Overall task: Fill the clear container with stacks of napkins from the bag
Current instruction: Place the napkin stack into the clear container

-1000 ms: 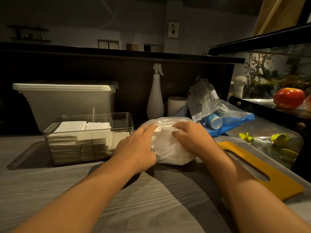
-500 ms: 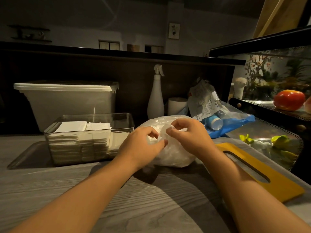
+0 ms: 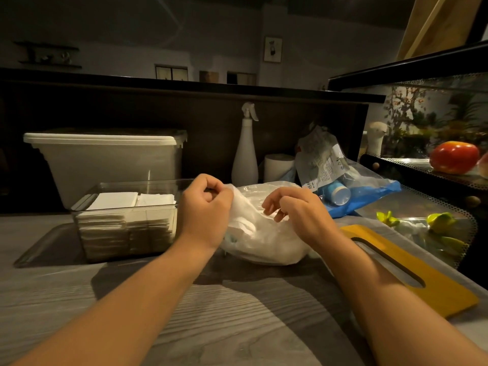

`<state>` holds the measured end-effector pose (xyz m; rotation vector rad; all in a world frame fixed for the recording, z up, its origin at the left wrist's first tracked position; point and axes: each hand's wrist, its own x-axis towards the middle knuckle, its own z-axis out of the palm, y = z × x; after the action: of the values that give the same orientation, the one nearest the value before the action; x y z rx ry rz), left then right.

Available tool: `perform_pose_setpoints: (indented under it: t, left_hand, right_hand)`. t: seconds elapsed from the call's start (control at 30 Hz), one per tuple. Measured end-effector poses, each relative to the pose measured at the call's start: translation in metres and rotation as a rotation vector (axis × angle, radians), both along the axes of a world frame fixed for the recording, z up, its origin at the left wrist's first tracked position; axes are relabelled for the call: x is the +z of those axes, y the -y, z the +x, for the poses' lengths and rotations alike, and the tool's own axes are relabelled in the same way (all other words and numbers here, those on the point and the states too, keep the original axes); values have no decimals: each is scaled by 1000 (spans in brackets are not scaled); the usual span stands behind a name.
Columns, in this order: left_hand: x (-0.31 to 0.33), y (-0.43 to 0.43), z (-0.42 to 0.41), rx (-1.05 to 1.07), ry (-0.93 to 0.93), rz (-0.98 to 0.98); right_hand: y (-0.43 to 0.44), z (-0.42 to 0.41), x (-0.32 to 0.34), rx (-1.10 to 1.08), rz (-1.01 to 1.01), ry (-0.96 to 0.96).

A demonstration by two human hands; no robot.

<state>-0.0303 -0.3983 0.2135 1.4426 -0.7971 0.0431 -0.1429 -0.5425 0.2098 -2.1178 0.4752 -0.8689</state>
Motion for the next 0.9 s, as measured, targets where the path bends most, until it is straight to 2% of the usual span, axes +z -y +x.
perform_pose_setpoints:
  t: [0.17,0.33,0.43,0.67,0.73,0.9]
  left_hand:
    - [4,-5,5,-60,-119,-39]
    - [8,-10,2,-258,-290,-18]
    - [9,-11,3,-303,-317,-45]
    - [9,-9,9,-239,-330,-113]
    - [8,-9,10,-199,-217,-121]
    - [5,-12,11,-129,384,-54]
  right_hand:
    - [-6,3,3,75,129,70]
    - [-17,3,4,196,146,-20]
    - [-21,4,4,202,164,-45]
    - [-16,1,8,181,447,202]
    - [-16,1,9,166,456,211]
    - [-18,2,9,140,465,250]
